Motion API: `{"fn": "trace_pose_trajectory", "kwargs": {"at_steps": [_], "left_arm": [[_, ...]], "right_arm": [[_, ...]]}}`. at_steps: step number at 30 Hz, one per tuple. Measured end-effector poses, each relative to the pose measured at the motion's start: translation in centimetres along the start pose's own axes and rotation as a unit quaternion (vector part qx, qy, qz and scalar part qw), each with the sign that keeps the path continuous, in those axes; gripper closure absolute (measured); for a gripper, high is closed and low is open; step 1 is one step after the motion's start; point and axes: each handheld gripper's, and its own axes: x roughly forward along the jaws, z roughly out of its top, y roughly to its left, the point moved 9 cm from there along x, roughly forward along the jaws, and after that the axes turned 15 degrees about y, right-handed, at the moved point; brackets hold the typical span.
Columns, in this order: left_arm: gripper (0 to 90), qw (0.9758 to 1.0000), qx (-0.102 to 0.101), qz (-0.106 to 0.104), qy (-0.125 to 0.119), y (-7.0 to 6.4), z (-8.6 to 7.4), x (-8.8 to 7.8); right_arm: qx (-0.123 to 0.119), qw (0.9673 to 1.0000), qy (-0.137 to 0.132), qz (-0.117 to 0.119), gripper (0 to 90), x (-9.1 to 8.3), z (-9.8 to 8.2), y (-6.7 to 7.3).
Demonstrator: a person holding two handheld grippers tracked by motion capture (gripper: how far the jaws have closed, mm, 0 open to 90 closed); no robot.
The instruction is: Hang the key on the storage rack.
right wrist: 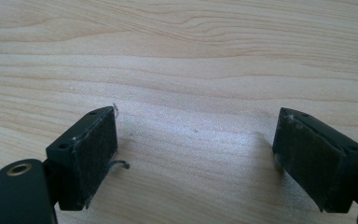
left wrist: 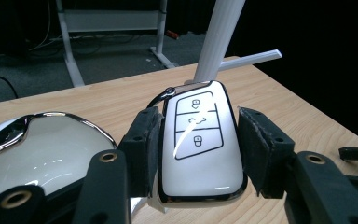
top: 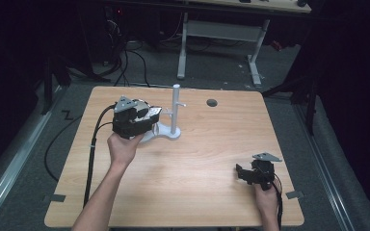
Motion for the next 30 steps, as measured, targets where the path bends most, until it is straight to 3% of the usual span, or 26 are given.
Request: {"fn": "trace_pose_trajectory", "kwargs": {"at_steps": [10,30], "left_arm": [[50.6,0.9998,0.012,-0.014,-0.002,-1.0,0.6,-0.3],[50.5,0.9997,0.01,-0.023,-0.002,-1.1,1.4,0.1]], "right_arm": [[0.0,1.0,0.0,0.0,14.0,0.0,0.0,0.0],[-0.001,1.0,0.0,0.0,14.0,0.0,0.0,0.0]]}}
